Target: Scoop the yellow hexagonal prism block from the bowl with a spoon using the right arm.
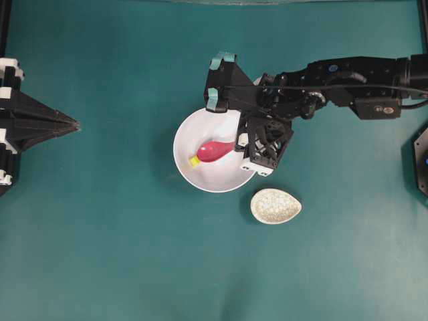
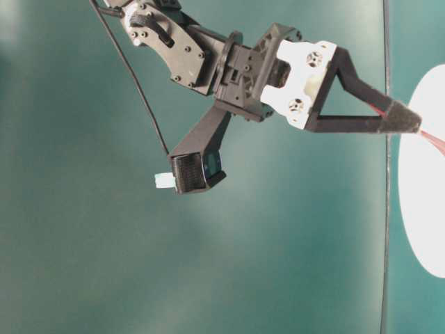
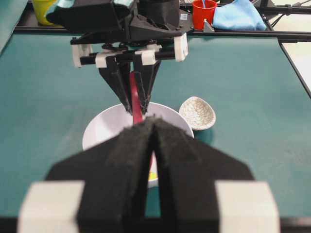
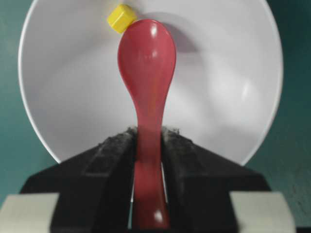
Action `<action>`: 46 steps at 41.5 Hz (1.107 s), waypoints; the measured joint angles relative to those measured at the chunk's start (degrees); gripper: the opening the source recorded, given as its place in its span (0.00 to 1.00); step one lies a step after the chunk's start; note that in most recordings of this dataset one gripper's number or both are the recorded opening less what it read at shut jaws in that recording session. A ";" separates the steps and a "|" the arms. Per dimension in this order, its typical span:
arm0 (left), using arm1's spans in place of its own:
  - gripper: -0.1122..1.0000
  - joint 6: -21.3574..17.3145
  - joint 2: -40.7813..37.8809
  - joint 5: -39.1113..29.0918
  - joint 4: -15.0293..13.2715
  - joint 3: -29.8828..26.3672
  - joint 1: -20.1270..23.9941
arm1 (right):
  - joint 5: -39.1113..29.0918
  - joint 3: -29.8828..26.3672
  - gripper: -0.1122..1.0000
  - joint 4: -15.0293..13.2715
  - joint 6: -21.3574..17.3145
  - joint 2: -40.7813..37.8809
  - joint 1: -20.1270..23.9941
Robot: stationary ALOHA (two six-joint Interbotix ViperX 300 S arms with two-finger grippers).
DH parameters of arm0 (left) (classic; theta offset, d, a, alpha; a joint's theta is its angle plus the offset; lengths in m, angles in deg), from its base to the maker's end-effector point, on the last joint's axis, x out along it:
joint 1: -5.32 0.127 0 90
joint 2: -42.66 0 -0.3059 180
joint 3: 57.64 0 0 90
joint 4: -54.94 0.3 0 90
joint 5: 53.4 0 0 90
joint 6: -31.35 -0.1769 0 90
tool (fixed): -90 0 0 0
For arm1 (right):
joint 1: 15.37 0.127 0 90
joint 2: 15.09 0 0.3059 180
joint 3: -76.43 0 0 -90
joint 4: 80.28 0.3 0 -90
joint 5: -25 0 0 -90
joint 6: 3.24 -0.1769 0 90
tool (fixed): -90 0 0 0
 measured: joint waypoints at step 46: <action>0.12 0.26 0.00 0.09 -0.09 0.00 0.00 | -19.16 -5.19 0.31 -5.01 -8.79 9.14 -0.18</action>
